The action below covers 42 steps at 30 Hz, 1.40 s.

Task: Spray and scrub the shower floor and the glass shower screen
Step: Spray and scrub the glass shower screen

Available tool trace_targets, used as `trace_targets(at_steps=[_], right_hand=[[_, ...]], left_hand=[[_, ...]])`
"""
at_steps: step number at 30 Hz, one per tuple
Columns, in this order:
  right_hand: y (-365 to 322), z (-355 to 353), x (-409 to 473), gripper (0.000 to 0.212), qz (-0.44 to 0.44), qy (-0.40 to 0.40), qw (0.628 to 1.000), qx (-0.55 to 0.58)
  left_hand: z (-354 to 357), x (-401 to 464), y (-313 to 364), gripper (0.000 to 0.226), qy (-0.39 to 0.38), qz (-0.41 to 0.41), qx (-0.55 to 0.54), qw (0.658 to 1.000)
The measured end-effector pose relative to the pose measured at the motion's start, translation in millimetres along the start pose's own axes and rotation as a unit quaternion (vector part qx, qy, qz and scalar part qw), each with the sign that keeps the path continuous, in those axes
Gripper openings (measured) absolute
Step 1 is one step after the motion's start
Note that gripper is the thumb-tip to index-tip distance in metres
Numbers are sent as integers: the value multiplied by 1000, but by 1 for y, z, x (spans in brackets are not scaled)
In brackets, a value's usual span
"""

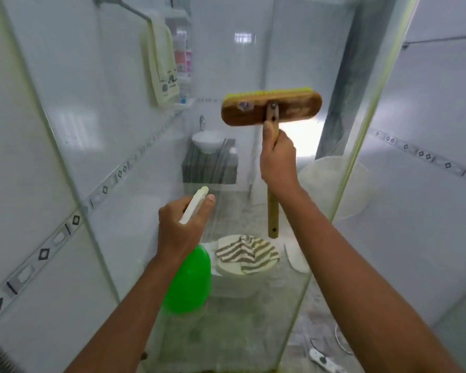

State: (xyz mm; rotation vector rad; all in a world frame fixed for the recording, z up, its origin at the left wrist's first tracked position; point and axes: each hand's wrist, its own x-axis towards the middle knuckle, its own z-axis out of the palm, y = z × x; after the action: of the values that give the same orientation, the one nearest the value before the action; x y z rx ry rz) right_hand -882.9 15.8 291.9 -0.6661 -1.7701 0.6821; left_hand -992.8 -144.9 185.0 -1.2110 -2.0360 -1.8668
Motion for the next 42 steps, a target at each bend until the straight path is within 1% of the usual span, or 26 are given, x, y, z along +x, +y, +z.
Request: trace_targets(at_steps=[2,4,6,9,11,13,15,17,21,23,26,27,29,31,33,35,37,38,40,42], right_hand=[[-16,-26,36,42,5,53,999,8],[-9,-43,41,44,19,68,997,15],[21,-43,11,41,33,41,999,-1],[99,-26,-74,34,80,-25,996,-38],[143,-22,-117,38,130,-50,988,-67],[163,-27,-128,43,148,-47,984,-85],[150,-42,-106,42,139,-29,987,-81],[117,-63,-65,44,122,-4,991,-62],[44,-103,22,53,128,25,991,-19],[14,-113,51,54,116,40,992,-2],[-14,-109,71,52,75,41,996,-4],[-18,-105,73,51,66,36,997,-13],[-20,-95,71,51,49,32,998,-35],[-9,-83,54,50,44,26,997,-52],[20,-65,16,46,63,-16,997,-39],[57,-41,-43,41,93,-69,993,-24],[89,-24,-93,39,116,-96,987,-51],[97,-19,-104,39,123,-98,985,-65],[90,-18,-93,41,119,-89,987,-65],[55,-25,-57,43,90,-78,991,-60]], left_hand=[[9,6,11,71,-4,15,-15,1000],[21,12,24,67,-11,14,-34,999],[31,17,36,57,-15,1,-59,998],[40,22,46,42,-14,-17,-86,996],[47,24,51,40,-25,-17,-86,996],[55,21,55,38,-49,-12,-75,996],[63,17,59,41,-66,3,-62,996],[69,14,63,46,-78,11,-56,995],[79,10,70,58,-72,-30,-59,995],[79,7,73,58,-63,-26,-58,996],[76,6,79,46,-51,2,-56,997],[75,8,80,45,-44,8,-60,997],[73,12,80,50,-21,12,-64,998],[67,17,78,53,2,16,-65,998],[59,24,76,54,25,28,-66,997],[50,31,76,54,40,35,-63,997],[42,36,75,59,44,43,-51,997],[38,38,74,64,45,47,-43,997],[31,43,71,69,48,47,-27,997],[24,46,71,69,47,41,-21,998]])
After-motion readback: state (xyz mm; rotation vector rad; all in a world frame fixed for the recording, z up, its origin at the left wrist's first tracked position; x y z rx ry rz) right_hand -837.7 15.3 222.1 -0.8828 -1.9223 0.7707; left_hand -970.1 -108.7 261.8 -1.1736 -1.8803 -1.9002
